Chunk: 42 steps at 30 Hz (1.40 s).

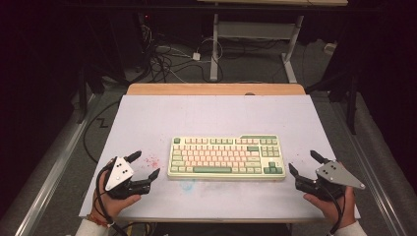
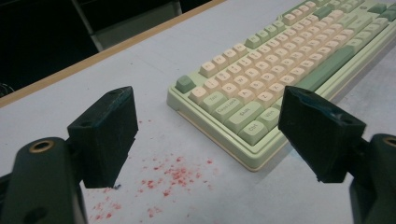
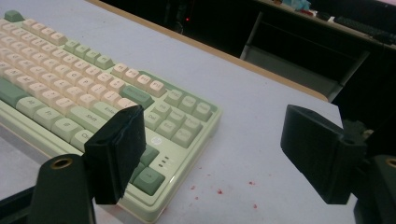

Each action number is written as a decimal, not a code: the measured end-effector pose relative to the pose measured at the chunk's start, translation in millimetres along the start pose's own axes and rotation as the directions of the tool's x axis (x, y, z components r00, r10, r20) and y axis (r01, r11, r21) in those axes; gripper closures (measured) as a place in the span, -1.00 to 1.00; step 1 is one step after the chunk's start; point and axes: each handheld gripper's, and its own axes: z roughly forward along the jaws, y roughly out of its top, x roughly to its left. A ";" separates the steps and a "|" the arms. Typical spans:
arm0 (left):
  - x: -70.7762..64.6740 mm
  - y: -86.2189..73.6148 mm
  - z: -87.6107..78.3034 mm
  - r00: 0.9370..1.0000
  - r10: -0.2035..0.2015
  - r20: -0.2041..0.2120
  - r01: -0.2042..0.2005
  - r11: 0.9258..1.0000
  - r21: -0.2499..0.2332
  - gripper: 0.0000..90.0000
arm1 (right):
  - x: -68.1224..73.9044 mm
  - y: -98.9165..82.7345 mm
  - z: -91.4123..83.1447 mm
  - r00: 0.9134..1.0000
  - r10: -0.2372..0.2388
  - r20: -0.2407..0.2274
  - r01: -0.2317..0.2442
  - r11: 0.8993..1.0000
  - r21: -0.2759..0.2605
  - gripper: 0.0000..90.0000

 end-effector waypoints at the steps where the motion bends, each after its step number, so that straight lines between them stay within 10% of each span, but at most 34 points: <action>1: -0.5 -0.3 2.7 1.000 0.010 0.003 -0.010 1.000 0.015 -0.58 | -0.2 -0.5 0.9 1.000 0.000 -0.003 0.000 1.000 0.000 -0.50; 13: -2.7 -3.4 17.4 0.999 0.013 0.052 -0.016 0.997 0.071 -0.52 | 4.1 -0.1 17.5 0.998 0.006 -0.068 -0.002 0.998 0.068 -0.46; 42: 10.4 26.0 40.9 0.998 0.011 0.069 -0.017 0.996 0.084 -0.48 | 17.3 32.1 44.2 0.988 -0.039 -0.151 0.043 0.999 0.029 -0.33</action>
